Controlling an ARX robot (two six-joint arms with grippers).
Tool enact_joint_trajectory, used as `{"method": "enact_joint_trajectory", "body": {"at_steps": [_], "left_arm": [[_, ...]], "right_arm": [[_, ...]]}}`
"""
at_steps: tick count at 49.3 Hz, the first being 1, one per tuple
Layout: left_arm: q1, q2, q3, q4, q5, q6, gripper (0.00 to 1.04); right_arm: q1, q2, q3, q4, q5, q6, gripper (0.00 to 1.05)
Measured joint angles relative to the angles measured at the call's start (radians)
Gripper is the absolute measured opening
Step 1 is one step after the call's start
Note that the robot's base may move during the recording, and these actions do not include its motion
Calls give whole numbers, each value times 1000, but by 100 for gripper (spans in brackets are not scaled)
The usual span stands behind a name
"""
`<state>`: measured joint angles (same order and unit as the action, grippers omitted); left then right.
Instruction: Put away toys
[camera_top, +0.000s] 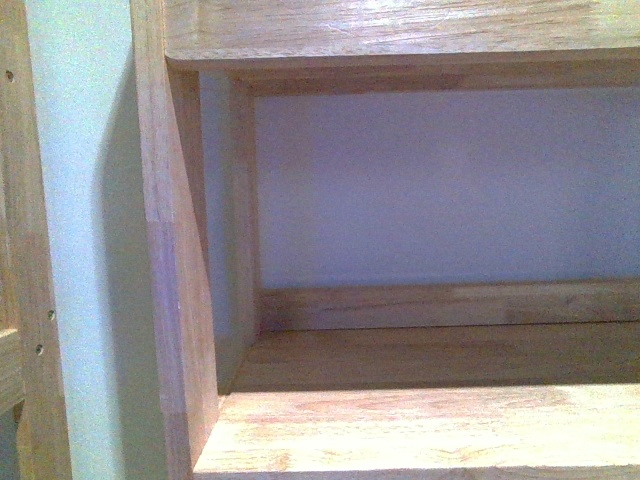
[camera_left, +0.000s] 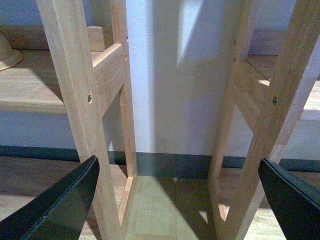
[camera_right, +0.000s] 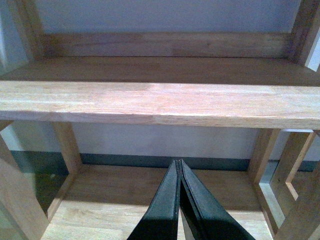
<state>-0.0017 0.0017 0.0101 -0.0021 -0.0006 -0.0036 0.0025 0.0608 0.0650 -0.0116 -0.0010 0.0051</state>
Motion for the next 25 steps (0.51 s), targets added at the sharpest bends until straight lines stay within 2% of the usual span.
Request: {"method": "enact_joint_trajectory", "body": {"at_steps": [25], "left_arm": [[0,0,0,0,0,0,98]], "right_arm": [[0,-53,-51,8,0,0,4]]}}
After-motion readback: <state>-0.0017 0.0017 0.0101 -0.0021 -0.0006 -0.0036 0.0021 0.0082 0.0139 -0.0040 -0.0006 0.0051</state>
